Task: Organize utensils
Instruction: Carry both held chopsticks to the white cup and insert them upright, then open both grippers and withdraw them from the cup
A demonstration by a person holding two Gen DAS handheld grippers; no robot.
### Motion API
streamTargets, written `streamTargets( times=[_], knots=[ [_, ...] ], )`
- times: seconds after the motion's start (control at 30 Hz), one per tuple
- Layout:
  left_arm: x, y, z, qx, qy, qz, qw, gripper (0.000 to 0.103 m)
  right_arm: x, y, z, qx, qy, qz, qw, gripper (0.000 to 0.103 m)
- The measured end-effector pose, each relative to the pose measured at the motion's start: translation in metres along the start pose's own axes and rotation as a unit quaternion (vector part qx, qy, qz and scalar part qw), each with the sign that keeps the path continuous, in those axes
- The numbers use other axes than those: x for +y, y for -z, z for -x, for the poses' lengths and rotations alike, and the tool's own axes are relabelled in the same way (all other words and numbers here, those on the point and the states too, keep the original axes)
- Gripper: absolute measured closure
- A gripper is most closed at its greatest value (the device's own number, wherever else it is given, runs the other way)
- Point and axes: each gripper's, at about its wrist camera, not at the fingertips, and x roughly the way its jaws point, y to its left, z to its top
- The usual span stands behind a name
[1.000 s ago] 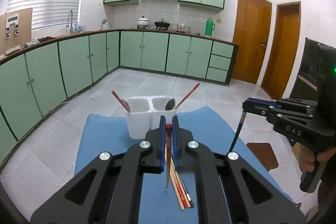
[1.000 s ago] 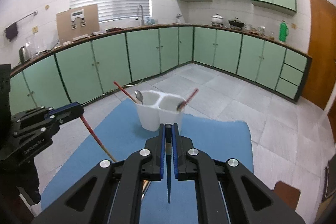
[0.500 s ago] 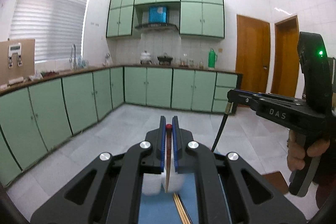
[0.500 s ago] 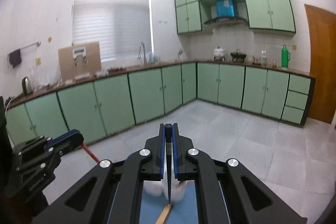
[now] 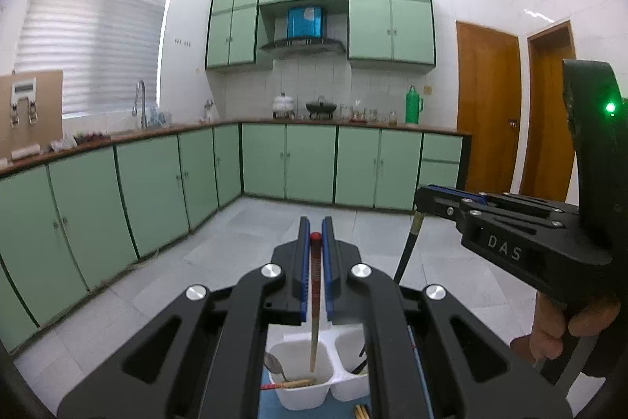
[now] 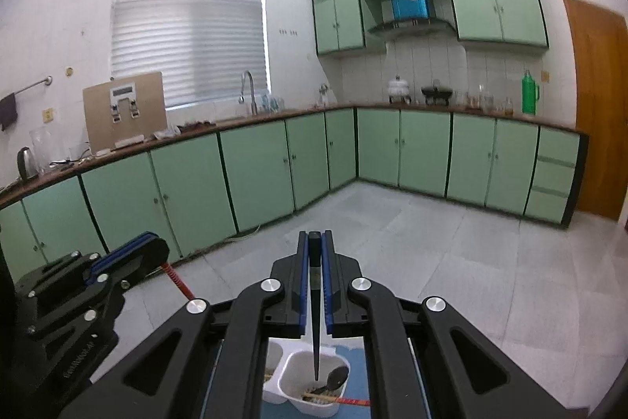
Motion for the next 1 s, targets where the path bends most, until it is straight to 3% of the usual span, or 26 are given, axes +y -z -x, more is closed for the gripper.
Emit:
streamTargets(
  times=[0.13,0.17,0.2,0.27,0.33,0.6,0.73,1.0],
  knots=[
    [0.012,0.019,-0.02,0.041,0.005,0.015,0.999,0.095,-0.012,0.022,-0.016,0.038,-0.006,-0.014,0.999,0.096],
    [0.015,0.024,-0.022,0.049,0.005,0.018,0.9986,0.089,-0.014,0.026,-0.014,0.038,0.0,-0.013,0.999,0.094],
    [0.017,0.028,-0.022,0.052,0.004,0.02,0.9985,0.078,-0.015,0.028,-0.012,0.038,0.003,-0.012,0.999,0.088],
    [0.02,0.034,-0.018,0.052,-0.002,0.021,0.9984,0.065,-0.022,0.033,-0.004,0.034,0.01,-0.019,0.999,0.078],
    [0.021,0.038,-0.012,0.055,-0.003,0.021,0.9982,0.063,-0.026,0.035,0.005,0.031,0.017,-0.022,0.999,0.071],
    [0.015,0.075,0.038,0.074,-0.005,0.018,0.9971,0.038,-0.037,0.072,0.065,0.014,0.05,-0.031,0.998,0.038],
    [0.012,0.114,0.063,0.101,-0.006,0.026,0.9945,0.031,-0.039,0.114,0.092,0.029,0.066,-0.042,0.997,0.024],
    [0.021,0.208,0.09,0.184,-0.023,0.061,0.9808,0.029,-0.027,0.204,0.112,0.108,0.072,-0.073,0.989,0.022]
  ],
)
